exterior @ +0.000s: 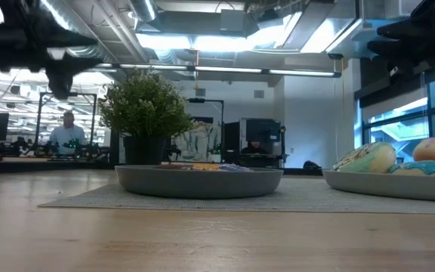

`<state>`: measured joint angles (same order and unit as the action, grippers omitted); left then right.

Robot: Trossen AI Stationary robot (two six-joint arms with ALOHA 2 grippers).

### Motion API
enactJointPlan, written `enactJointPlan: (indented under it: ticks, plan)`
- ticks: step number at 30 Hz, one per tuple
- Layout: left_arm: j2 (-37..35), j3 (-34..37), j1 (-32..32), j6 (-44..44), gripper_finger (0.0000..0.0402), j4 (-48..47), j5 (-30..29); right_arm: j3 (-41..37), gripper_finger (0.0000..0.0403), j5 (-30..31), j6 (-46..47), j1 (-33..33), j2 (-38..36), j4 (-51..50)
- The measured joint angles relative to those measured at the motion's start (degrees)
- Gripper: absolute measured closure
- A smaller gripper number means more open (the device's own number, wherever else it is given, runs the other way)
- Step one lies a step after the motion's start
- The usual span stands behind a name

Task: Pick & Place donuts
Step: Return to Home Position

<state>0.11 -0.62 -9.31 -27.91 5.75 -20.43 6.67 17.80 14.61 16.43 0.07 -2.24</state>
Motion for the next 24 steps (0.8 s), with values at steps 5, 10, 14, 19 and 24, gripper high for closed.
enactJointPlan:
  ticks: [5, 10, 14, 19, 24]
  plan:
    - [-0.1, 0.1, 2.0, 1.7, 0.024, -1.1, 1.5, -2.3, 0.0272, 0.1, -0.1, 0.0, 0.0, 3.4]
    - [-0.1, 0.1, 3.3, 6.6, 0.024, -1.2, 0.7, -6.3, 0.0272, 0.0, -1.3, 0.0, 0.0, 10.0]
    - [-0.1, 0.1, 3.6, 11.6, 0.024, -0.4, -4.3, -6.3, 0.0272, -0.1, -1.6, 0.0, 0.0, 10.5]
    - [-0.1, 0.1, 3.6, 13.1, 0.024, -0.4, -9.0, -6.3, 0.0272, -1.8, -3.9, 0.0, 0.0, 9.1]
    - [0.0, 0.1, 3.6, 13.0, 0.024, -0.7, -8.1, -6.3, 0.0272, 3.4, -4.4, 0.0, 0.2, 6.2]
